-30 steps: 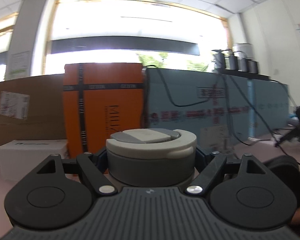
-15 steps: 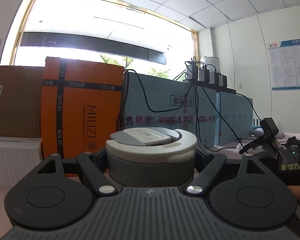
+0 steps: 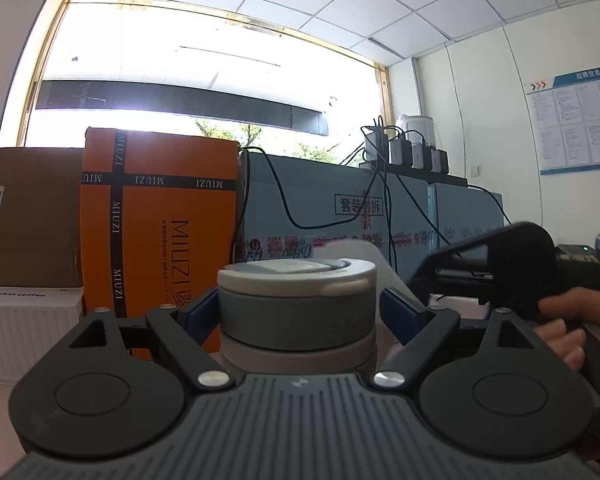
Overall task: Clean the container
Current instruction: 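Keep wiping the mug with the towel in the right gripper, then rub the towel against the mug side with the right gripper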
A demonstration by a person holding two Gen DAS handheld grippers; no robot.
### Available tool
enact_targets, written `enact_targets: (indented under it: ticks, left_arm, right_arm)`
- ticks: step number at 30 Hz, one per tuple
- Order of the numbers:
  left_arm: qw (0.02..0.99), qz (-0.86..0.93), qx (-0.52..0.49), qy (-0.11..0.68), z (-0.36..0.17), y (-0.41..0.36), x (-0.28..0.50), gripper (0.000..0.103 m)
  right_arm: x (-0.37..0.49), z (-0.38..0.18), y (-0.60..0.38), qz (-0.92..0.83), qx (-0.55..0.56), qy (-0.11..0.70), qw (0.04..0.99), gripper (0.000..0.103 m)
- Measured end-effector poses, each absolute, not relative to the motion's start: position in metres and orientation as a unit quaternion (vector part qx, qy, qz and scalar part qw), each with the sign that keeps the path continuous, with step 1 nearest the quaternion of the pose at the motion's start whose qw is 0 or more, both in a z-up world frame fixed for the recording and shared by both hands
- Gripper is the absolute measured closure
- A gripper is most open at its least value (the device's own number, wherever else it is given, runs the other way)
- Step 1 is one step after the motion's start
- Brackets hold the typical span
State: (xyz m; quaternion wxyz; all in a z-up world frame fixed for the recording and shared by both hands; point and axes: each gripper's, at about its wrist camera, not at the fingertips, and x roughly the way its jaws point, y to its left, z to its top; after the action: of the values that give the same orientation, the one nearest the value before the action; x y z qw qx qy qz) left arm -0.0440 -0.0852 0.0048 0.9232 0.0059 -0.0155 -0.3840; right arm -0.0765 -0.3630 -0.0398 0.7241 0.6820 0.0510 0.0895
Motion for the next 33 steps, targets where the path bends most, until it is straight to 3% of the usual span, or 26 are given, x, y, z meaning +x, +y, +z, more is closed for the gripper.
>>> enact_targets:
  ticks: [2,24,33]
  left_arm:
    - [0.923,-0.384,0.007,-0.015,0.005,-0.086,-0.043,0.025]
    - [0.924,-0.382,-0.002,-0.012,0.003,-0.084,-0.043,0.024]
    - [0.924,-0.383,-0.005,-0.010,0.003,-0.084,-0.042,0.024]
  right_arm:
    - [-0.073,-0.036,-0.358,0.098,0.675,0.055,0.729,0.095]
    - [-0.069,-0.065,-0.340,0.034,0.640,0.163,0.750,0.095]
    - [-0.080,-0.067,-0.348,0.060,0.676,0.141,0.721,0.095]
